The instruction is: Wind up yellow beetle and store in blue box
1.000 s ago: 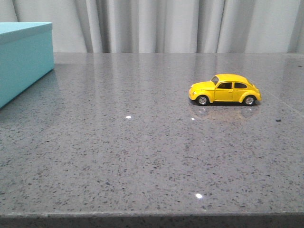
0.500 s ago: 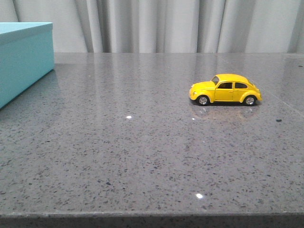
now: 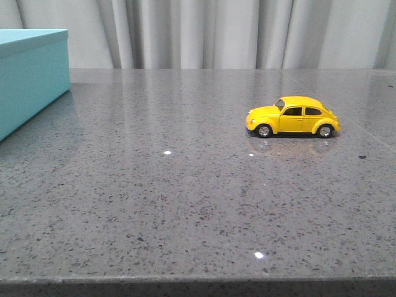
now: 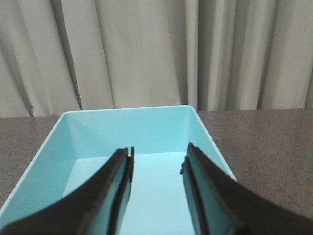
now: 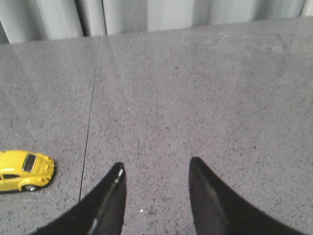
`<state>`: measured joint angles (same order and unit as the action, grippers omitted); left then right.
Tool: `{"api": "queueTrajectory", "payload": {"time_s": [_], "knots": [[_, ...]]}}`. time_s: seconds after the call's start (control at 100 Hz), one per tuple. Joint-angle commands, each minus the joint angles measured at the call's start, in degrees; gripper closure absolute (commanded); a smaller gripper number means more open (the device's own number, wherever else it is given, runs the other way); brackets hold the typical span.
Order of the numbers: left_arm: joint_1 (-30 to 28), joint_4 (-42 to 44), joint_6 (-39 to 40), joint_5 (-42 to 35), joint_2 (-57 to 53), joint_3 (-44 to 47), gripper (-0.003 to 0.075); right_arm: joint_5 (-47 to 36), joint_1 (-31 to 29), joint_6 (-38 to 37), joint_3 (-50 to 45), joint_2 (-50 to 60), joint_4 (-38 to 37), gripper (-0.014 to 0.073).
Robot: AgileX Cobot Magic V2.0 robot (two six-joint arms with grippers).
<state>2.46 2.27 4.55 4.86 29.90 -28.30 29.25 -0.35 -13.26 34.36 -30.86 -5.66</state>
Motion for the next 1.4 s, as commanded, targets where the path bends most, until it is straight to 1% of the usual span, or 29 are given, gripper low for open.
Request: {"api": "queueTrajectory", "payload": {"time_s": [0.0, 0.21, 0.26, 0.41, 0.51, 0.75, 0.89, 1.06, 1.39], "knots": [[0.5, -0.5, 0.3, -1.8, 2.0, -4.1, 0.0481, 0.6, 1.3, 0.4, 5.8, -4.9, 0.3, 0.0263], [0.5, -0.5, 0.3, -0.9, 4.8, -7.8, 0.0481, 9.9, 4.9, 0.4, 16.7, -17.1, 2.6, 0.0252], [0.5, -0.5, 0.3, -0.9, 5.2, -8.1, 0.0481, 11.8, 6.3, 0.4, 19.2, -20.0, 2.8, 0.0225], [0.5, -0.5, 0.3, -0.2, 5.5, -8.9, 0.0481, 17.1, 10.0, 0.3, 27.1, -28.4, 4.8, 0.0102], [0.5, -0.5, 0.3, 0.1, 5.5, -8.9, 0.0481, 20.5, 12.7, -1.4, 32.1, -34.1, 5.2, 0.0073], [0.5, -0.5, 0.3, 0.1, 5.5, -8.9, 0.0481, 28.7, 20.8, -6.4, 44.3, -47.1, 5.2, 0.0072], [0.5, -0.5, 0.3, 0.2, 5.5, -8.9, 0.0481, 33.0, 23.9, -10.9, 50.6, -54.0, 4.4, 0.0072], [0.5, -0.5, 0.3, 0.2, 5.5, -8.9, 0.0481, 37.4, 24.5, -15.2, 55.5, -60.6, 3.8, 0.0073], [0.5, -0.5, 0.3, 0.2, 5.5, -8.9, 0.0481, 37.4, 24.5, -16.4, 57.4, -65.5, 5.7, 0.0073]]}}
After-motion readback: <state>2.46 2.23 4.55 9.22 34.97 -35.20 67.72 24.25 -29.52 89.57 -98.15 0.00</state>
